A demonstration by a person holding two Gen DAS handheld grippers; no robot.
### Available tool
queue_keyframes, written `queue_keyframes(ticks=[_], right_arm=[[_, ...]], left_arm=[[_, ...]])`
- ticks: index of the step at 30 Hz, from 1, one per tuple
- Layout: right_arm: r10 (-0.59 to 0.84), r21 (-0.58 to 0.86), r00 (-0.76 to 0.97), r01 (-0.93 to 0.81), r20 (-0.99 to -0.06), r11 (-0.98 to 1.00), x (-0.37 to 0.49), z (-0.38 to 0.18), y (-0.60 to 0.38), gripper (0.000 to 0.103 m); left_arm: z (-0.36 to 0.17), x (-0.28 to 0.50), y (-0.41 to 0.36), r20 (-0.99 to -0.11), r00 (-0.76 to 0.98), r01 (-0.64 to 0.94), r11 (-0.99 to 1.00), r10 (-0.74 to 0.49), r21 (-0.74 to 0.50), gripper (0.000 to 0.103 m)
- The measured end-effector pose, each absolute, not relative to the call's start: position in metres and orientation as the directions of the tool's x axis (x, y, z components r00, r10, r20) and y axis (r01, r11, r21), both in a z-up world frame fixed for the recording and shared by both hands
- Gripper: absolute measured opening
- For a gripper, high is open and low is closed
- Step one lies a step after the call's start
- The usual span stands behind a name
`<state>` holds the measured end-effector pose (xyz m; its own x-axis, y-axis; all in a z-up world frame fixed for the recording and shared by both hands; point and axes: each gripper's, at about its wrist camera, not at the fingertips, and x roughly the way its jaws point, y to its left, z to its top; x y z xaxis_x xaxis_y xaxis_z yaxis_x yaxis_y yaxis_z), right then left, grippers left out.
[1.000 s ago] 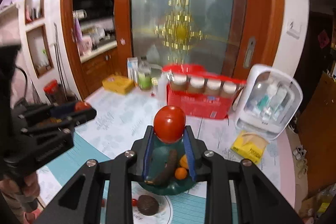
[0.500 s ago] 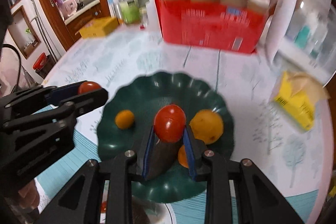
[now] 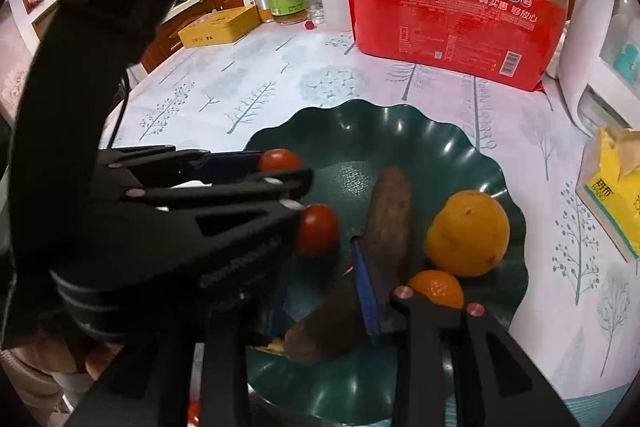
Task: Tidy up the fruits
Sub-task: 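Carry both red tomatoes onto the green plate and open both tools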
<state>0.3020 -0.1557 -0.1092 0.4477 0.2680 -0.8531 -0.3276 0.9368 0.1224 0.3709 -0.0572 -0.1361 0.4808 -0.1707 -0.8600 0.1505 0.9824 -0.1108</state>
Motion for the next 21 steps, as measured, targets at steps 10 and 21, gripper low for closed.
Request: queue_keyframes(ticks=[10, 21], right_arm=[[0.274, 0.139, 0.446, -0.313, -0.852, 0.94, 0.293, -0.105, -0.159, 0.04], [0.276, 0.147, 0.467, -0.294, -0.84, 0.944, 0.281, -0.095, -0.166, 0.04]], left_arm=[[-0.129, 0.353, -0.066, -0.855, 0.501, 0.179, 0.982, -0.137, -0.052, 0.083], [-0.11, 0.337, -0.062, -0.858, 0.5, 0.151, 0.987, -0.118, -0.047, 0.093]])
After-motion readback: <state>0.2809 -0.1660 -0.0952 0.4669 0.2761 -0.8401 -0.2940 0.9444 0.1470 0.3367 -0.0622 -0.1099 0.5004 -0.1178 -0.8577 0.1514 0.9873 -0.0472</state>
